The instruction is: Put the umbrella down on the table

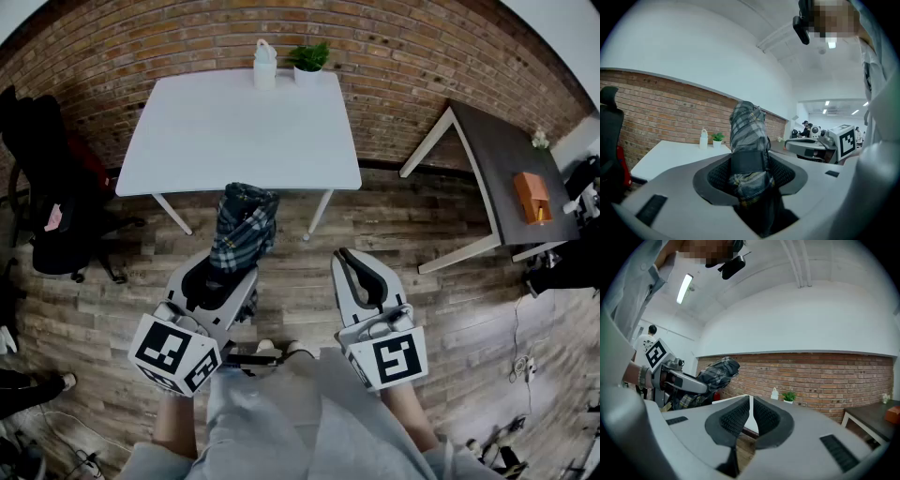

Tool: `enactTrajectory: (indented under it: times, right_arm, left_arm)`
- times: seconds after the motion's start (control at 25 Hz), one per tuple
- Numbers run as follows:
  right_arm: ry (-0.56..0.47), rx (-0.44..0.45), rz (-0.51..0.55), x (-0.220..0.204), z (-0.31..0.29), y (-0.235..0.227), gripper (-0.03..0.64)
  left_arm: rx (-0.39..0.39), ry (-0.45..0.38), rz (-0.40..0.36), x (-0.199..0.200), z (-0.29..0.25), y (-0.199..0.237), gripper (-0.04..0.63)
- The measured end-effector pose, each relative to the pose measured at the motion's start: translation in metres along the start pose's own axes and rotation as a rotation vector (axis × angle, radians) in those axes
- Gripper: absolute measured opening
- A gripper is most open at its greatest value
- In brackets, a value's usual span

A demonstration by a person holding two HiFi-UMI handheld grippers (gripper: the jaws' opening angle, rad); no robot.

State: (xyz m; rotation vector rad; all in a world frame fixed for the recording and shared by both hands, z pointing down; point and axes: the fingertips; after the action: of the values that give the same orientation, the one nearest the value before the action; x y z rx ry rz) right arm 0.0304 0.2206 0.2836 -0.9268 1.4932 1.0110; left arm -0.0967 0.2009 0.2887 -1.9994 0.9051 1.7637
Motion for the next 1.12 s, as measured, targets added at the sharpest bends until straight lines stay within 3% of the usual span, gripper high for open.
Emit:
enactTrajectory:
  times: [1.12]
  right_arm:
    - [-0.011,-0.036,-0.005,0.004,-0.019,0.023,0.055]
  left_arm:
    - [-0.023,-0.015,-0.012,0.003,0.016,0.032,0.23]
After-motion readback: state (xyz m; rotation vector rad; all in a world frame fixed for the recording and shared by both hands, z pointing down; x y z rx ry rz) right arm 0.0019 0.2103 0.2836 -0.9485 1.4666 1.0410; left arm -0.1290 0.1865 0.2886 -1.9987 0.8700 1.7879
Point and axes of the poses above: the fingertips, and each gripper's own axes: z backward along the fingers, y to its left, x out of its top, and after that the axes turned 3 degrees about -x, right-handed
